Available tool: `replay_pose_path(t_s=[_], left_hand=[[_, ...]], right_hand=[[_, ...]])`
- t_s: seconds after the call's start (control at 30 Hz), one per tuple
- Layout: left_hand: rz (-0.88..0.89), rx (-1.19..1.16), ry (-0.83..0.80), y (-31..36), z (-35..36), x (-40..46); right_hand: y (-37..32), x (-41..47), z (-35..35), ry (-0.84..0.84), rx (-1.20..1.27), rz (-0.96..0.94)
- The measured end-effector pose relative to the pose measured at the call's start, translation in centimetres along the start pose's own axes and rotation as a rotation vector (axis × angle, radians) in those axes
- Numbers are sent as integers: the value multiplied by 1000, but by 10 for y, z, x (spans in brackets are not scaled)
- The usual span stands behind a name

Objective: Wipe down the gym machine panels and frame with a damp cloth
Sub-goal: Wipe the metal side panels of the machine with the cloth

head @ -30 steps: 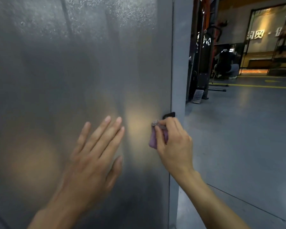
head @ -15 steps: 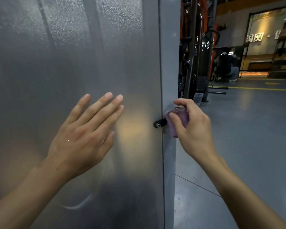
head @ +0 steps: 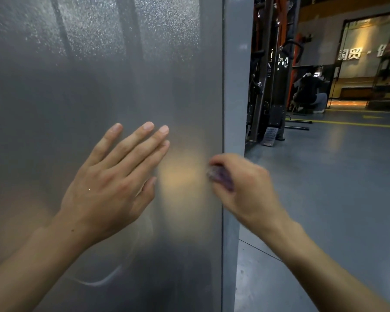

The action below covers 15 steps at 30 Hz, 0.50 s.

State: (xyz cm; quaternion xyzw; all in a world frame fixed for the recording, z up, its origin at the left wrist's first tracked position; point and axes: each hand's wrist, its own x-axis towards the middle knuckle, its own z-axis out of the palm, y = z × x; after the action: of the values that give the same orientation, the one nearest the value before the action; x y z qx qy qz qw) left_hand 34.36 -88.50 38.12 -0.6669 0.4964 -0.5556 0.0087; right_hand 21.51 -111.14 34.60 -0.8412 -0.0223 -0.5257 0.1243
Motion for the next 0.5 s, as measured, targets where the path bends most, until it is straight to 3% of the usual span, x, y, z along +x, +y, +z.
replay_pose_path(t_s=[0.1, 0.2, 0.33, 0.5], left_hand=[[2, -3, 1, 1, 0, -1], [-6, -15, 11, 0, 1, 0], [-3, -4, 17, 1, 2, -1], [-9, -18, 25, 1, 1, 0]], right_hand=[[12, 12, -22, 173, 19, 145], [13, 19, -14, 97, 26, 179], [5, 7, 4, 105, 8, 50], [4, 7, 5, 55, -223, -205]])
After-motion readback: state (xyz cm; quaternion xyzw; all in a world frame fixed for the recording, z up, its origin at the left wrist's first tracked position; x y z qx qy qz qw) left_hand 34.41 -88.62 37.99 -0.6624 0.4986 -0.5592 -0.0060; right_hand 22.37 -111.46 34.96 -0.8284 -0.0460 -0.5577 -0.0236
